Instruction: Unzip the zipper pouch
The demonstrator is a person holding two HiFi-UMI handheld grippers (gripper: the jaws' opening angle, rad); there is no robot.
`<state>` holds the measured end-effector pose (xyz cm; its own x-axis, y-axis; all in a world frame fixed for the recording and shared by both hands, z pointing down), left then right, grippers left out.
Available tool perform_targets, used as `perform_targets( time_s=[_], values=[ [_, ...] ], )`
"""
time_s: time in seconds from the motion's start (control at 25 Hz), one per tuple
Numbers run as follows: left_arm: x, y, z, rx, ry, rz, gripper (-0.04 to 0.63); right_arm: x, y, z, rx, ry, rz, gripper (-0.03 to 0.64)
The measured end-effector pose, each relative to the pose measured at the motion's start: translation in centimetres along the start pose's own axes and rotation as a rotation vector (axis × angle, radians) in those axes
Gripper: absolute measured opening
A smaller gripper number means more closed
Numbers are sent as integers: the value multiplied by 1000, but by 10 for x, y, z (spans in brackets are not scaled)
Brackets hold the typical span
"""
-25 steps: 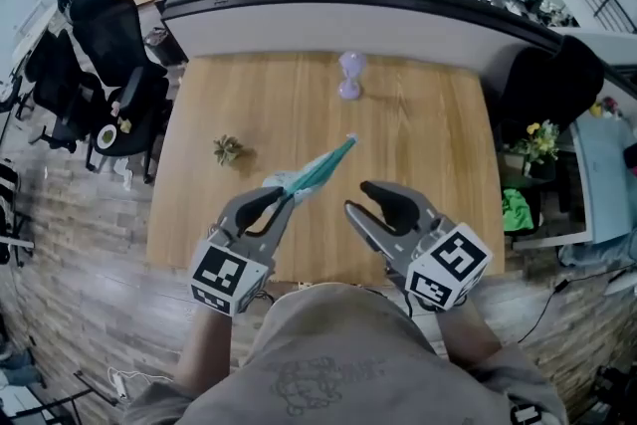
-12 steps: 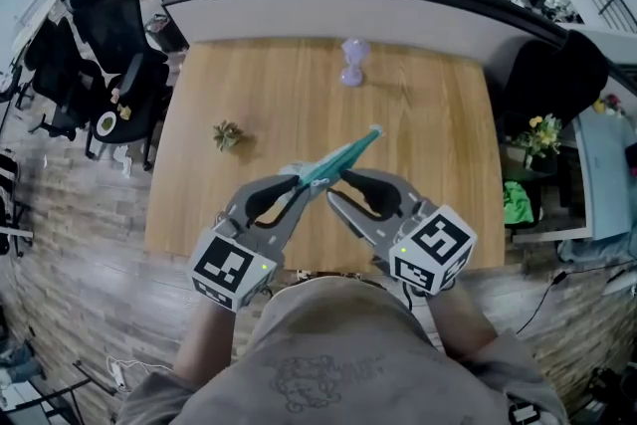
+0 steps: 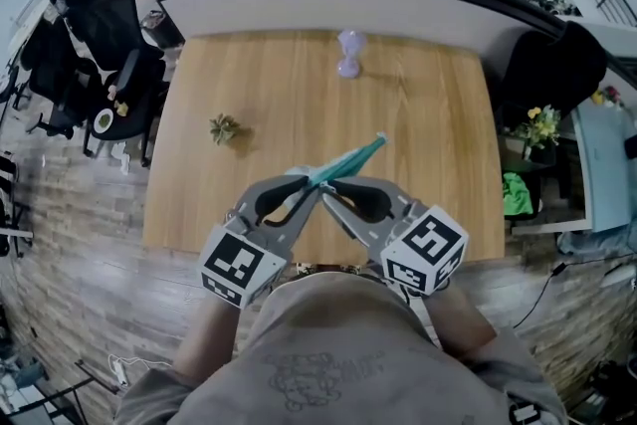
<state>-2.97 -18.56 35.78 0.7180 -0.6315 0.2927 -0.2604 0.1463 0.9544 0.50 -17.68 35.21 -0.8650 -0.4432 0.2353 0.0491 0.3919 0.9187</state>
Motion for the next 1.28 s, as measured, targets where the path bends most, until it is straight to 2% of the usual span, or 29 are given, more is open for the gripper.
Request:
perform_targets(
  time_s=[0.12, 0.2, 0.64, 0.88, 1.04, 1.16, 1.28],
  values=[
    [0, 1, -2, 10, 5, 10, 55, 0, 3, -2, -4, 18, 2, 58],
    [0, 1, -4, 12, 6, 13, 55, -1, 4, -3, -3, 30, 3, 26],
    [-6, 2, -5, 5, 41, 24, 52, -1, 4, 0, -47, 8, 49, 15],
    [-4, 1, -8, 19, 37, 43, 51, -4, 4, -4, -22, 27, 56, 15],
    [-4, 0, -6, 14, 12, 45, 49, -13, 1, -19, -36, 118, 60, 14],
    [-7, -2, -4, -2, 25, 31, 49, -27, -7, -36, -44, 171, 46, 14],
    [-13, -2, 1, 13, 18, 31, 49, -38, -13, -53, -58, 227, 42, 14]
  ],
)
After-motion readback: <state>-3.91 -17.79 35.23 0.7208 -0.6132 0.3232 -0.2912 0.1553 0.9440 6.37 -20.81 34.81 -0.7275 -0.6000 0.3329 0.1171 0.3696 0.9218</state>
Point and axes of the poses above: the fingertips, and each gripper's own axes: x forward along the fingers, z to its left, y out of its underside, the point moved 1 cm from there along -x, backward along the fingers, and after that the axes turned 4 degrees about x, right-handed, at the moved point
